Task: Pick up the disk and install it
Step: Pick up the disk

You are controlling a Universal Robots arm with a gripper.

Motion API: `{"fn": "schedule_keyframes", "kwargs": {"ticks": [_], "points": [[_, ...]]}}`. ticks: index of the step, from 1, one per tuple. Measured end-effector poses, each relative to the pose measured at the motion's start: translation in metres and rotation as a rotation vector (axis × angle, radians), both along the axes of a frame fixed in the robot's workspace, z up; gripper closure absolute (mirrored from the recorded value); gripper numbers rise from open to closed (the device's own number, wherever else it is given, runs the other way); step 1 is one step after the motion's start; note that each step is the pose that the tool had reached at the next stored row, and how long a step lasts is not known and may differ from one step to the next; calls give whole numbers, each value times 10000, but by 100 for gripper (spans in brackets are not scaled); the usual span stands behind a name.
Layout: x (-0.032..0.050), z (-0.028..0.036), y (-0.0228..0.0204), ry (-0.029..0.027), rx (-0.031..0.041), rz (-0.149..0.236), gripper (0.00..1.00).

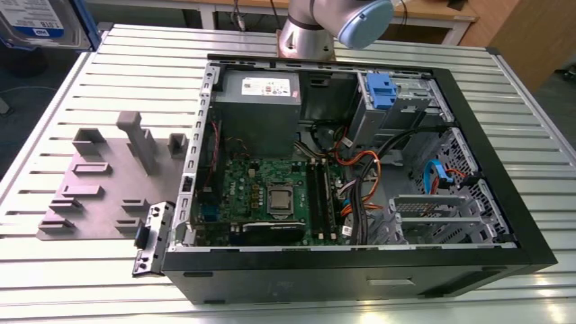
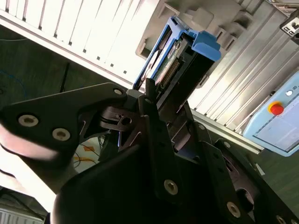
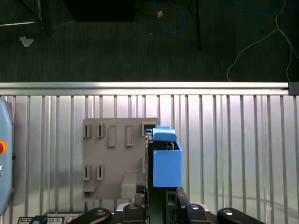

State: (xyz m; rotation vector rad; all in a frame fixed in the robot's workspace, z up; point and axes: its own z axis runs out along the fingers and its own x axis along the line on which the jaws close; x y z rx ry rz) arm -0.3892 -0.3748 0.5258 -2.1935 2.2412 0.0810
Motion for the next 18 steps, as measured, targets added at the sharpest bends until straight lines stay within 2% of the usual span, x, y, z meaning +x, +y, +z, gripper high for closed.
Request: {"fn": "schedule_keyframes", "kwargs": {"ticks": [5,18], "points": [[0,-91,0,0,0,1,65],[0,-93,0,1,-1,1,65]]}}
